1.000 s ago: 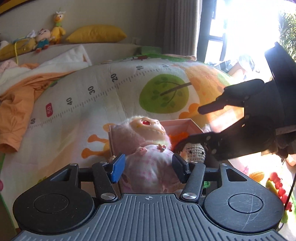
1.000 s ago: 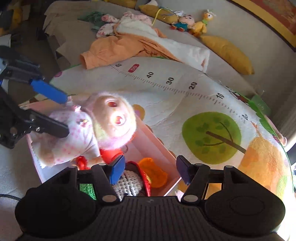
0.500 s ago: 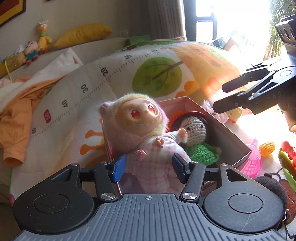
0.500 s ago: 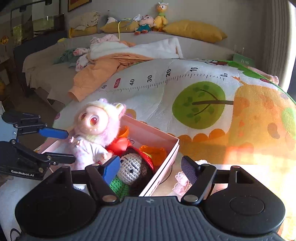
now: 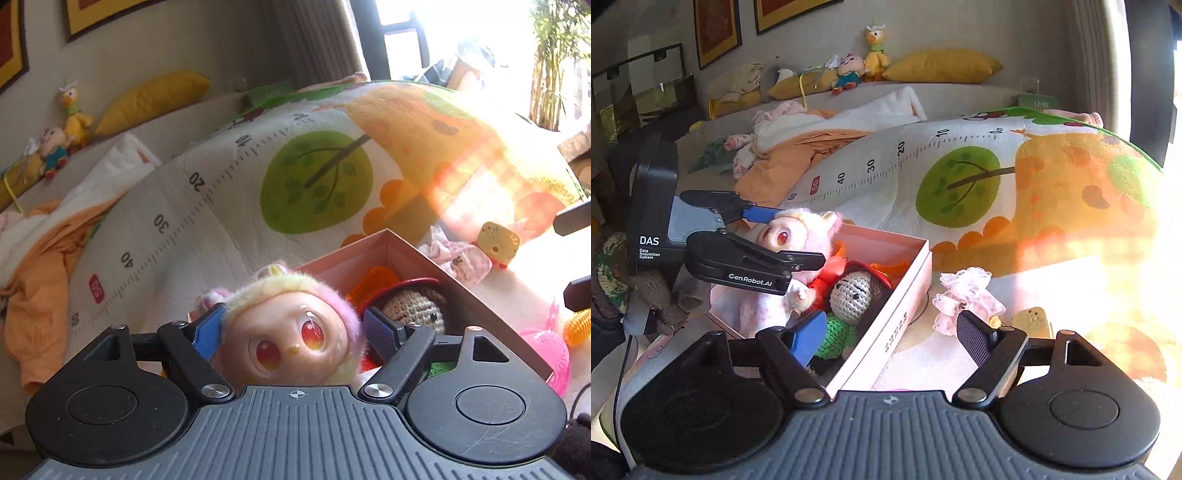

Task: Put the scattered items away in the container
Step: 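Withdraw both grippers from the box and move the right gripper toward the yellow corn toy, then grasp the yellow corn toy with the right gripper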

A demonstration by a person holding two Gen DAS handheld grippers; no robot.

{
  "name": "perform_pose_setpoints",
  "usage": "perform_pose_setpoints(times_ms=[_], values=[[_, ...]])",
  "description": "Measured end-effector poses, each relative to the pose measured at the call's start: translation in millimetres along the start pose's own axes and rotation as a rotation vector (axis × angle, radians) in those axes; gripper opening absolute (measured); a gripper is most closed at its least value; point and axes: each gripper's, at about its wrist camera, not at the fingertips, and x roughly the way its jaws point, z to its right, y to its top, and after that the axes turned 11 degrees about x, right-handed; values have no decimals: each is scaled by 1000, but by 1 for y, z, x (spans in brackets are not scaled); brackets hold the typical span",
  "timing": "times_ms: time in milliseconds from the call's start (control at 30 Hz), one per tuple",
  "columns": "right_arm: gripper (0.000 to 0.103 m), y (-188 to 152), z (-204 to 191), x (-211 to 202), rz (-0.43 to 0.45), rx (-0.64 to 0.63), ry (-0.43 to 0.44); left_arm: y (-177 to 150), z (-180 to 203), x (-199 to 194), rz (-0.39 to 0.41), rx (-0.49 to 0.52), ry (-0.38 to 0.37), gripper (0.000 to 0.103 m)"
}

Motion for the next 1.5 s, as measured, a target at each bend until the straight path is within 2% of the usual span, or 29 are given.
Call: perform_pose_setpoints(times_ms=[67, 133, 333, 433, 500, 633, 700, 800, 1000, 1033, 1067, 1167, 1267, 1333, 1400, 1500], values=[[81, -8, 13, -7, 7, 44, -23, -7, 5, -2, -1, 60, 0, 88], [81, -16, 23, -9, 9, 81, -44, -11, 5, 2, -26, 61, 14, 89], [81, -33, 30, -14, 40, 173, -44, -10, -3, -4, -10, -79, 21, 93], [85, -45, 26, -29, 92, 166, -70, -12, -4, -35, 49, -179, 61, 95], [87, -56, 28, -40, 124, 156, -111, -19, 4, -70, 121, -235, 82, 98], [89, -83, 40, -56, 153, 173, -202, -43, 38, -118, 190, -336, 9, 101], [89, -98, 48, -64, 159, 213, -224, -55, 63, -128, 174, -343, -44, 102], [90, -128, 57, -81, 173, 266, -245, -70, 110, -135, 135, -294, -113, 102], [89, -184, 46, -96, 142, 197, -345, -96, 166, -136, 47, -239, -66, 102], [83, -190, 45, -98, 136, 188, -348, -99, 168, -136, 34, -238, -63, 102], [74, -196, 43, -100, 128, 185, -337, -105, 171, -137, 13, -234, -49, 102], [59, -201, 38, -100, 109, 190, -289, -114, 169, -134, -49, -240, 5, 103], [58, -200, 25, -99, 99, 169, -221, -122, 160, -123, -140, -270, 27, 103], [58, -199, 13, -101, 86, 155, -101, -128, 152, -122, -139, -329, 1, 103], [58, -194, 1, -104, 108, 122, -56, -132, 151, -122, -128, -332, 3, 103], [59, -175, -15, -103, 160, 35, -110, -136, 155, -124, -101, -326, 16, 103]])
